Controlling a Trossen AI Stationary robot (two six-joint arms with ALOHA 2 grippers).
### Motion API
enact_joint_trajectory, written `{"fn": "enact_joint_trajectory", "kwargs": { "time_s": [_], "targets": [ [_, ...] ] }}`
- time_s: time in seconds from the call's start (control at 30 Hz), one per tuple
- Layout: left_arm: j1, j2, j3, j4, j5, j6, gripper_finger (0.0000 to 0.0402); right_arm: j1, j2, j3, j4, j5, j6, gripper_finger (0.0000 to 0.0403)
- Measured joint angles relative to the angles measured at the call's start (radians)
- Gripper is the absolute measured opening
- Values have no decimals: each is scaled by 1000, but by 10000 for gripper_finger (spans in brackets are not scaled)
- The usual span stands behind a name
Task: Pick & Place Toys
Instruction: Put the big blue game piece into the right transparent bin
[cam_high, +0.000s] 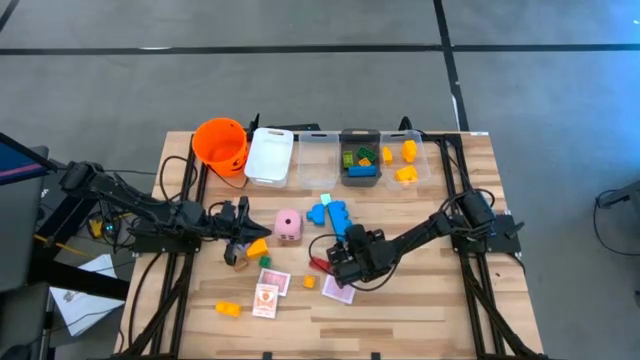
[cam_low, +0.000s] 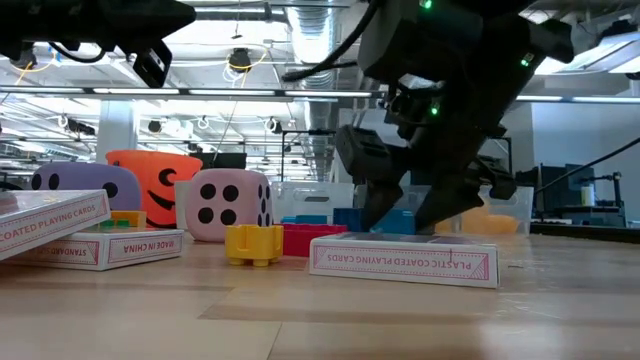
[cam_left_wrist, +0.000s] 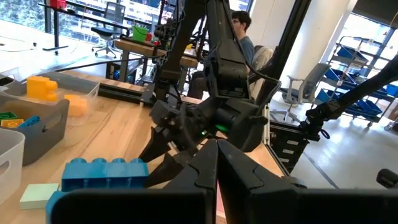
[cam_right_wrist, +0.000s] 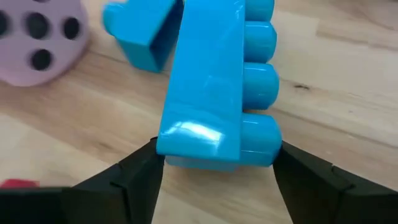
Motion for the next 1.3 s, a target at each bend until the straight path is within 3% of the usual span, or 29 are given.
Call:
{"fn": "enact_joint_trajectory", "kwargs": {
  "time_s": [0.13, 0.33, 0.47, 0.7, 1.07, 1.3],
  "targets": [
    [0, 0, 0, 0, 0, 0, 0, 20, 0, 44, -58, 54, 0, 263],
    [0, 0, 0, 0, 0, 0, 0, 57, 0, 149, -296, 178, 81, 263],
    [0, 0, 0, -3, 0, 0, 0, 75, 0, 216, -574, 220, 279, 263],
    [0, 0, 0, -13, 1, 0, 0, 23, -1, 233, -989, 188, 643, 263],
    [-2, 0, 0, -42, 1, -53, 0, -225, -122, 213, -962, 179, 348, 263],
    [-2, 0, 0, -46, 1, -53, 0, -380, -201, 213, -957, 109, 124, 263]
  ]
}}
